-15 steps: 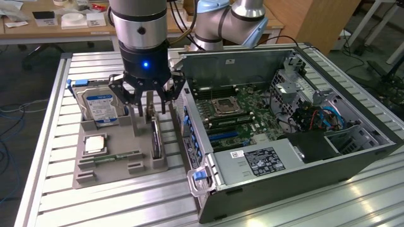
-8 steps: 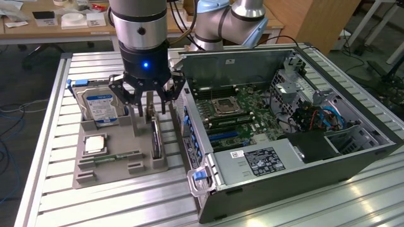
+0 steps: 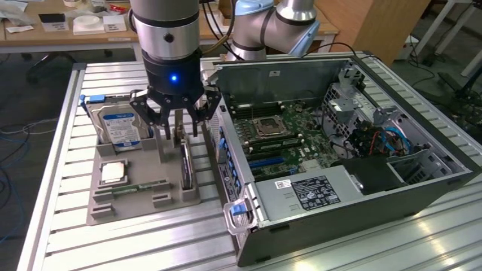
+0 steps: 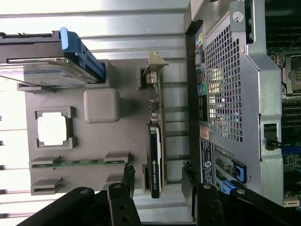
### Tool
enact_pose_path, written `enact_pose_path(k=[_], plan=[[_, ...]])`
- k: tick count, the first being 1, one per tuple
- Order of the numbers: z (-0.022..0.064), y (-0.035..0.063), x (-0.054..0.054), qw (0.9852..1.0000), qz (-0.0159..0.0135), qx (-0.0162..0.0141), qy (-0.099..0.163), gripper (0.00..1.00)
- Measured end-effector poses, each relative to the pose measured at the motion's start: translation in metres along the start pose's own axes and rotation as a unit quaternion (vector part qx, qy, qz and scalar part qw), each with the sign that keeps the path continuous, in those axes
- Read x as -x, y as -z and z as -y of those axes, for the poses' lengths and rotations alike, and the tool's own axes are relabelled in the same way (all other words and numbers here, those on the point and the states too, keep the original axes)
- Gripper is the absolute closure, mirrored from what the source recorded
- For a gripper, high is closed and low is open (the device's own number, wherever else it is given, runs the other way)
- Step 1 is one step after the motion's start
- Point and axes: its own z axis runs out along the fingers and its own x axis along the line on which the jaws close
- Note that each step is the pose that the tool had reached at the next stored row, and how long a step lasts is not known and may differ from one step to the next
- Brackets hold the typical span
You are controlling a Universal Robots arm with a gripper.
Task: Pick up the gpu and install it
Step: 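Pick up the gpu and move the gpu toward the slot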
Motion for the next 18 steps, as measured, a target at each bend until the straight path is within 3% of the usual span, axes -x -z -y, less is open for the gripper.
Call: enact_pose_path(k=[9,18], plan=[[0.0001,-0.0024,0.000,1.0000,0.0000,0.0000,0.000,0.47],[0.0007,-0.0148,0.000,1.0000,-0.0002,0.0000,0.000,0.47]])
